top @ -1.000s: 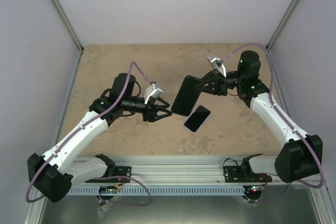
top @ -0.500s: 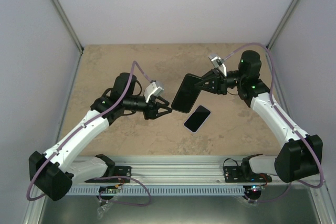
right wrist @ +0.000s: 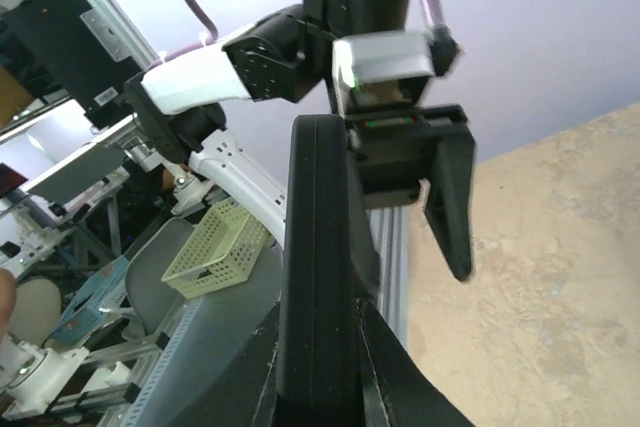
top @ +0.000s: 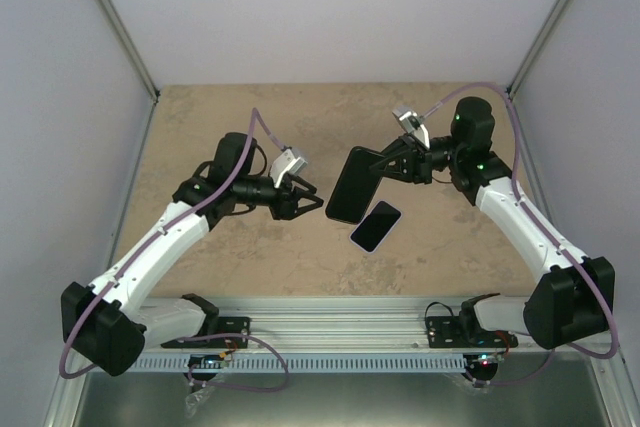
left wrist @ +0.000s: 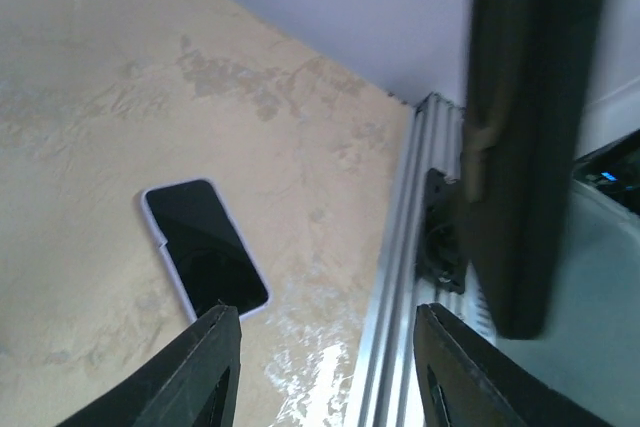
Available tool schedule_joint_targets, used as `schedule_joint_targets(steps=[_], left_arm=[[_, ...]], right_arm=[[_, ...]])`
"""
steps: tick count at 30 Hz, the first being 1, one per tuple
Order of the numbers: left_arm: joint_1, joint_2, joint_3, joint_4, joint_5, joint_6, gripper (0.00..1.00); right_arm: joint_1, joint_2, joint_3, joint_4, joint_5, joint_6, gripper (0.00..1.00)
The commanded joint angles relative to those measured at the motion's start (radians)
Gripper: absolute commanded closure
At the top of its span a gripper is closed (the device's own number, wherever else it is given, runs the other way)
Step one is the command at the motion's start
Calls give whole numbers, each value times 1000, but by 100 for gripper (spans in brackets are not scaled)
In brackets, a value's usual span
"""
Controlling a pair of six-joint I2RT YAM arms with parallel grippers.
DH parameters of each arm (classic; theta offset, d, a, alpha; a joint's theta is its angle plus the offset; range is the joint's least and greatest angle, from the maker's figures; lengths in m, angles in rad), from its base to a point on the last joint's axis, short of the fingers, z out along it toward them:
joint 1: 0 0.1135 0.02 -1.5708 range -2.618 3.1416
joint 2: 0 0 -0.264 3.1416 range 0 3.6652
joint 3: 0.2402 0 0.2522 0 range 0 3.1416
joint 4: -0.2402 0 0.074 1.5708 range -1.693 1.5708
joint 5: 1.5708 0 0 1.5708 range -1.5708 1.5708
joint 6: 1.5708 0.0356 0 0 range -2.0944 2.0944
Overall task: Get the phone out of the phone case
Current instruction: Remove the phone case from the phone.
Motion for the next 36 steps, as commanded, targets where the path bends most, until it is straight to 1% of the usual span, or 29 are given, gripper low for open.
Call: schedule_joint_targets(steps=[1,2,4,8,10,14,17,19,21,24,29,33,34,36], left_arm=[[39,-21,60,-45,267,46,50],[39,-29,56,-21,287,23,49],[38,-45,42,36,266,-48,48],[37,-27,48,64,210,-114,48],[37,-2,59,70,189,-144,49],[27,49,90,51,225,-141,50],[8,54,90,60,268,-138,52],[1,51,81,79,291,-147,56],[-9,48,65,109,293,-171,63],[-23,50,52,143,277,-200,72],[-26,67,57,173,253,-239,84],[-26,82,65,198,241,-270,91],[-25,87,68,203,240,-279,93],[-24,93,80,208,234,-289,98]], right_arm=[[-2,-3,33,-72,55,-77,100],[0,3,34,-74,64,-78,100],[3,16,34,-75,72,-76,99],[32,35,42,-74,73,-72,99],[51,41,45,-74,74,-71,99],[78,60,44,-68,74,-65,99],[89,70,47,-68,75,-64,99],[96,75,44,-67,78,-62,99],[102,81,40,-67,81,-63,99],[114,89,39,-67,83,-65,100],[120,94,43,-69,89,-67,100],[120,89,49,-74,97,-70,99],[120,89,54,-75,99,-71,99],[118,93,67,-81,102,-70,93]])
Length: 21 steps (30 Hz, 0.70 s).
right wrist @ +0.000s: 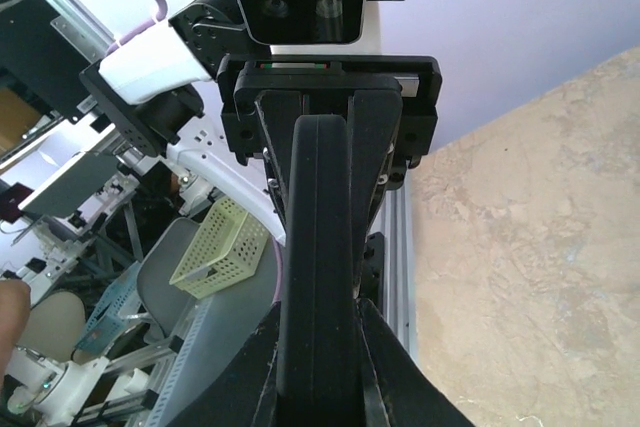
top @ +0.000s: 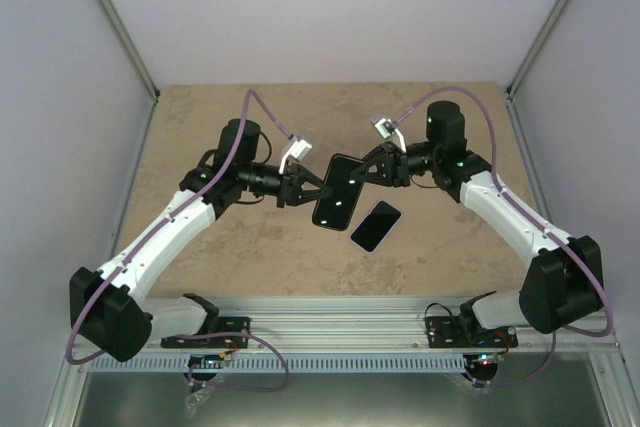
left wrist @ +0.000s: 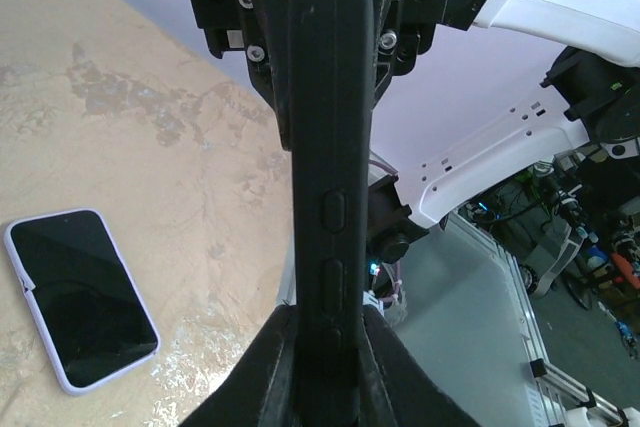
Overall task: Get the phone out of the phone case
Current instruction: Remove the phone case from the phone.
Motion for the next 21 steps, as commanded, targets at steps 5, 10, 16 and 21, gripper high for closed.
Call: schedule_joint_targets(steps=[5,10,16,21], left_arm=[[26,24,53,143,21,-121,100],[76,14,62,264,23,-230,100],[84,19,74,380,-5,-323,100],[87,42,84,424,-8,-365,100]], right_arm=[[2,26,92,29,11,23,62],[-3,21,60,172,42,176,53],[-2,18,35,242,54,273,55],[-2,2,3,286,60,311,62]])
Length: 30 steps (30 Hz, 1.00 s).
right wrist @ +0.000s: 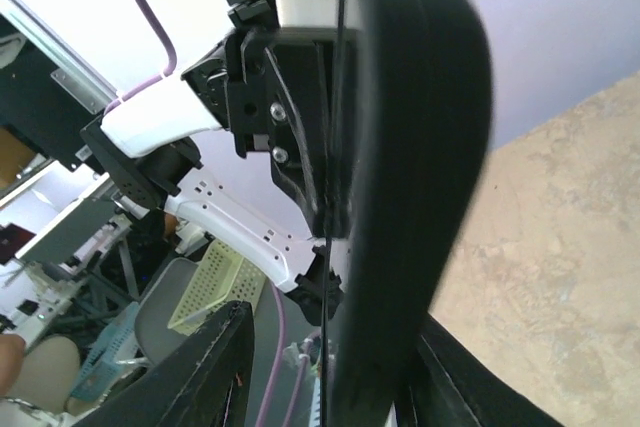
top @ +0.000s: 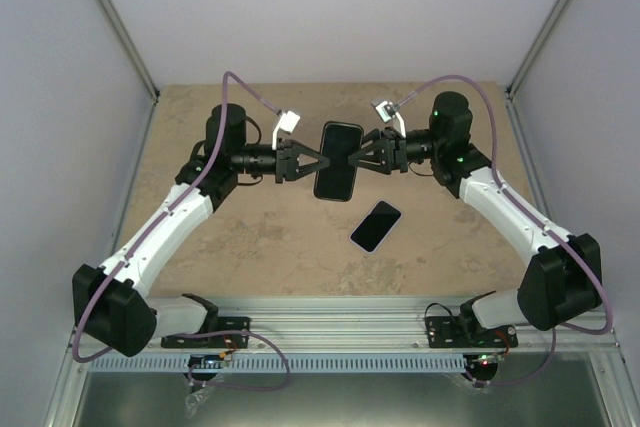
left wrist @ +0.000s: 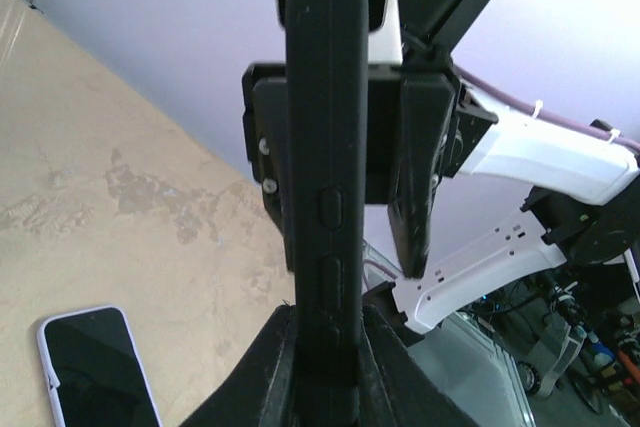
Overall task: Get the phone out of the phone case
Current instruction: Remove the phone case from the phone.
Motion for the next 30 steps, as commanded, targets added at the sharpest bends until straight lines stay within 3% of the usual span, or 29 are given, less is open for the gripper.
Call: schedule_joint_targets(steps=[1,8,18,28,30], left_arm=[[9,16,46,137,1,-77,100],[9,36,47,177,-6,-116,100],[8,32,32,168,-26,-103,100],[7,20,10,144,-32,-81,100],[7,18,7,143,-32,-80,100]], right_arm=[[3,-18,-34,68,2,62,64],[9,-20,-47,84,30,95,68],[11,9,-57,209,74,264,78],[20,35,-40,234,77,292,78],[19,37,-38,233,81,292,82]])
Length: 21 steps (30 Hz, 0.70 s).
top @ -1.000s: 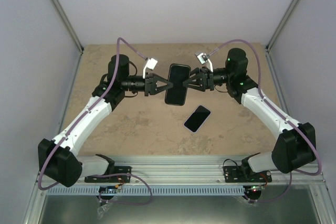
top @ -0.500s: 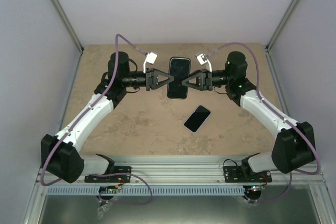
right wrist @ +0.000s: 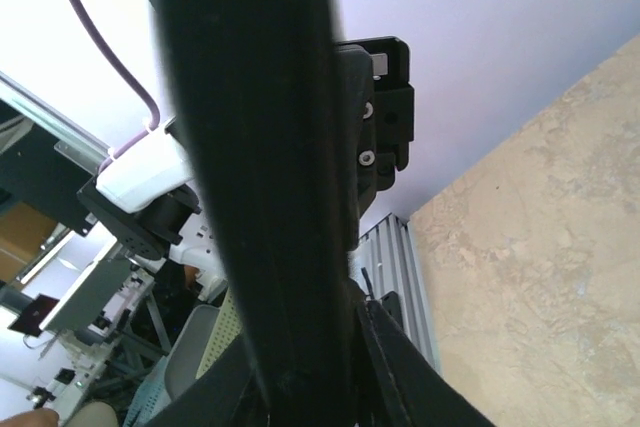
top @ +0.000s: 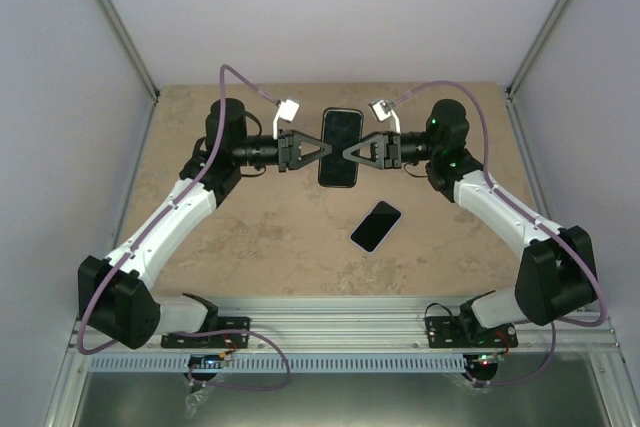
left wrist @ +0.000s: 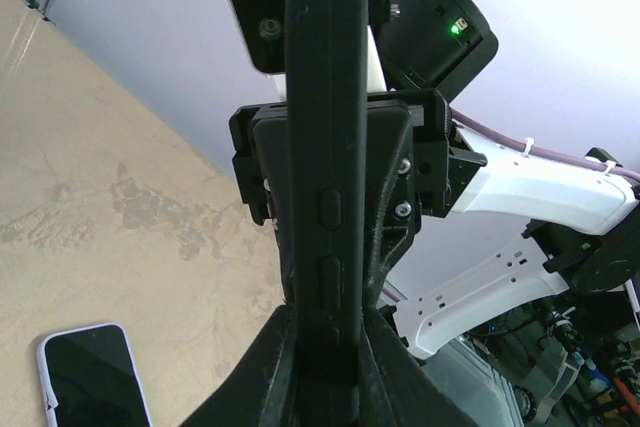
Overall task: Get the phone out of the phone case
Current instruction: Remove the phone case from the phone.
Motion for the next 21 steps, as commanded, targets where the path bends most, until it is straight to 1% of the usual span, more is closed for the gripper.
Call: schedule_joint_targets(steps=[1,4,9,10,12,14,16,18,21], left_arm=[[5,-22,-2,37,-7,15,100],[5,-25,-3,28,-10,23,100],[5,-29,8,-24,-13,61,100],[5,-32,20,-41,-6,84,94],[6,-37,53,-108,11,147,66],[9,-57,79,-163,33,214,47],[15,-81,85,-215,50,274,36],[24,-103,87,-270,71,331,33],[44,-139,73,-314,99,372,26]], right_arm=[[6,7,15,41,5,19,84],[6,11,18,42,7,23,94],[-1,36,62,37,-14,26,99],[-1,42,74,38,-20,26,99],[-1,49,96,47,-34,30,100],[-1,56,112,58,-49,40,99],[-3,59,132,64,-64,44,99],[-3,62,154,74,-73,44,99],[-3,61,177,103,-79,53,99]])
